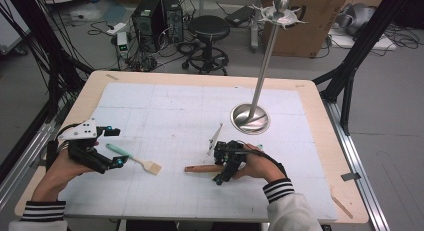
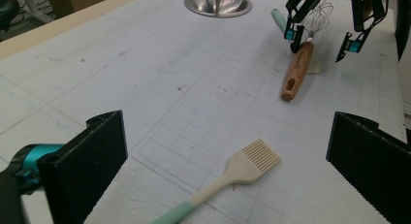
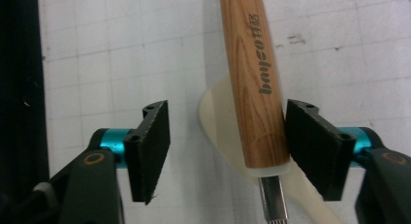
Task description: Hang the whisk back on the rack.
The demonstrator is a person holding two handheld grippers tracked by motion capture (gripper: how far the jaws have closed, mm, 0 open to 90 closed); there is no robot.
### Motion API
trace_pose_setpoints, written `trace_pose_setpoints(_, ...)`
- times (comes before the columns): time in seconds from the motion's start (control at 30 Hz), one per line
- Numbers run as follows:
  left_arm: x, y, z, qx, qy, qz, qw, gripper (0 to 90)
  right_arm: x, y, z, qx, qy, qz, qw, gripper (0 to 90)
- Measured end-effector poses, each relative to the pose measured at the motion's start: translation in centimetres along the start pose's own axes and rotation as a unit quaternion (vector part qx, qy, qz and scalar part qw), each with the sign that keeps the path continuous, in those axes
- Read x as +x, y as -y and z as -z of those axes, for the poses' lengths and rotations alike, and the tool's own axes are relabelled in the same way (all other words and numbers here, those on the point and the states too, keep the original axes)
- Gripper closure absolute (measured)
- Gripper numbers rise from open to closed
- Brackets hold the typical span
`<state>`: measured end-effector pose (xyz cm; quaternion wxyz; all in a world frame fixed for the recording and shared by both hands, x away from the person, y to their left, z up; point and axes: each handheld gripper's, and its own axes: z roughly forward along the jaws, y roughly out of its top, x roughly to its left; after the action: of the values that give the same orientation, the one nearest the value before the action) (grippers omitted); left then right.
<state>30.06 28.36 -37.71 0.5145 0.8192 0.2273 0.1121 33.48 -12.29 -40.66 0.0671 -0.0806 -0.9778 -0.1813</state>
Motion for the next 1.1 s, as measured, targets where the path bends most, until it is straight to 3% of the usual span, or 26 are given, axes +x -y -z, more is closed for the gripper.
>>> trace_pose_setpoints(0.2,0.1,0.0,0.0,0.000,-0.001,0.000,1.0000,1.6,0.1,0.0,0.3,0.000,0.009,0.009,0.9999,44.2)
trace_pose_setpoints(0.3,0.0,0.0,0.0,0.000,-0.001,-0.001,1.0000,1.7,0.3,0.0,0.2,0.010,0.002,0.014,0.9999,49.4)
trace_pose_setpoints(0.73,0.0,0.0,-0.1,0.000,0.000,0.001,1.0000,1.7,0.8,-0.5,0.0,0.029,0.038,0.042,0.9979,60.7)
trace_pose_setpoints(0.8,0.0,0.0,-0.1,0.001,0.000,-0.001,1.0000,1.7,0.8,-0.6,0.0,0.032,0.050,0.043,0.9973,66.7)
trace_pose_setpoints(0.93,0.0,0.0,-0.1,0.000,0.000,0.000,1.0000,1.7,1.2,-0.8,-0.1,0.042,0.063,0.060,0.9953,67.8)
trace_pose_setpoints(1.1,0.0,0.0,-0.1,0.000,-0.001,-0.001,1.0000,1.7,1.2,-0.8,-0.1,0.043,0.065,0.061,0.9951,67.7)
